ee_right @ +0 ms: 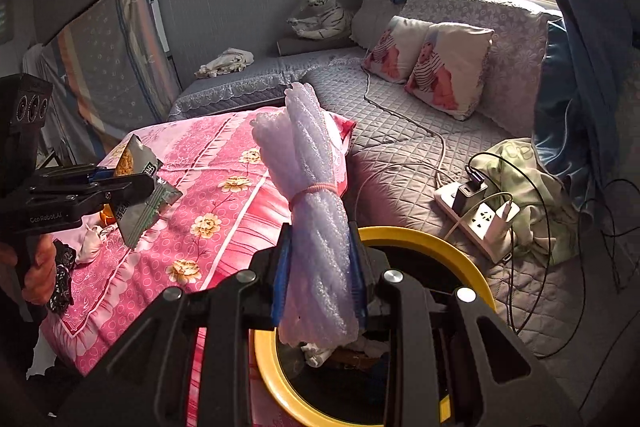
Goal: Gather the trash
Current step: 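Carry the green snack bag and lavender mesh roll with both tools over the yellow bin, then open the left tool to drop the snack bag while the right tool drops the mesh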
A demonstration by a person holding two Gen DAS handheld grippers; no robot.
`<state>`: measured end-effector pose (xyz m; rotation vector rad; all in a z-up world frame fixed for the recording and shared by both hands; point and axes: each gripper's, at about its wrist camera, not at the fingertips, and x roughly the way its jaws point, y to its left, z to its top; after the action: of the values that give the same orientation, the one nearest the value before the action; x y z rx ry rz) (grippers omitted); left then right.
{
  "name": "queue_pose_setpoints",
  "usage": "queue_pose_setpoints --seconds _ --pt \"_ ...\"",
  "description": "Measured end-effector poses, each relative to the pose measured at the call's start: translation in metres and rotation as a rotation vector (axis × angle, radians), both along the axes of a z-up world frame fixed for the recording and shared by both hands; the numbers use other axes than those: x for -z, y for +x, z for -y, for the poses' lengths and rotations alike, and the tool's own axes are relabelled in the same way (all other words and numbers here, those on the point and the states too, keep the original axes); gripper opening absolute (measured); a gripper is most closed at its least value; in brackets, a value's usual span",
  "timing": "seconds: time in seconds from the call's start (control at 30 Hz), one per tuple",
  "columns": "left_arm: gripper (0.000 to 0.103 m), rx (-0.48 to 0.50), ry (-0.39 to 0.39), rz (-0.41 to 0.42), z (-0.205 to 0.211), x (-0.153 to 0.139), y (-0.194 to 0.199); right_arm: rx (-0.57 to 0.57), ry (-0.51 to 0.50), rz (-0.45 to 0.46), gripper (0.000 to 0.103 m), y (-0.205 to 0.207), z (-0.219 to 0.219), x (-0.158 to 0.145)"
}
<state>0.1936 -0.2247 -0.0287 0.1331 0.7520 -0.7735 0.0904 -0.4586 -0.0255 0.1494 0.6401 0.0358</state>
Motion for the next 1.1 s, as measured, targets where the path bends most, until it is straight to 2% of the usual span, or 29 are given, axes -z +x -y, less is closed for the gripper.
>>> queue_pose_setpoints --seconds 0.57,0.87,1.1 --pt "0.029 0.122 0.056 -0.095 0.086 0.049 0.004 0.182 0.038 -0.094 0.025 -0.007 0.062 0.055" --pt "0.029 0.149 0.089 -0.142 0.111 0.074 0.004 0.207 0.072 -0.144 0.025 -0.005 0.076 0.079" --pt "0.029 0.166 0.102 -0.157 0.119 0.082 0.002 0.218 0.087 -0.166 0.027 -0.003 0.081 0.088"
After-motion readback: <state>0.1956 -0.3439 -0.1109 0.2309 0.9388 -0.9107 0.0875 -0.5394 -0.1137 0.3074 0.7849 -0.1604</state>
